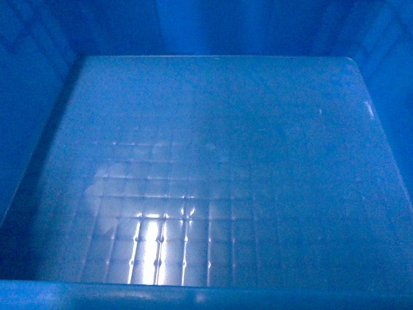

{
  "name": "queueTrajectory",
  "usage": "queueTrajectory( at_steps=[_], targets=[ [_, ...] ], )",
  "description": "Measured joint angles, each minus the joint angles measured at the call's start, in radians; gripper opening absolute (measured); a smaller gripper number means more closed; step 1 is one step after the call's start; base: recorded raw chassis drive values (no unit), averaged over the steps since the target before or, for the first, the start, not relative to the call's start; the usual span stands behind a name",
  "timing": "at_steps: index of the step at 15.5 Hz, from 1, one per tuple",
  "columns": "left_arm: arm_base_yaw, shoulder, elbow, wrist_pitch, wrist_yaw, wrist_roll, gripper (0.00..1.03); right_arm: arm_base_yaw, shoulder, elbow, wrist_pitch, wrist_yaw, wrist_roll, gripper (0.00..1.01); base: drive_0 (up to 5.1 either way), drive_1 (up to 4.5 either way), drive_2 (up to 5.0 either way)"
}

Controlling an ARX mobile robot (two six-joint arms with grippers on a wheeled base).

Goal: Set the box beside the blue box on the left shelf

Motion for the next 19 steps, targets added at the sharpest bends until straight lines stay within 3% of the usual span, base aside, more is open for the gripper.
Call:
queueTrajectory(
  at_steps=[19],
  targets=[
    [0.0, 0.0, 0.0, 0.0, 0.0, 0.0, 0.12, 0.0, -0.001, 0.0, 0.0, 0.0, 0.0, 0.19, -4.9, 2.5, 2.4]
  ],
)
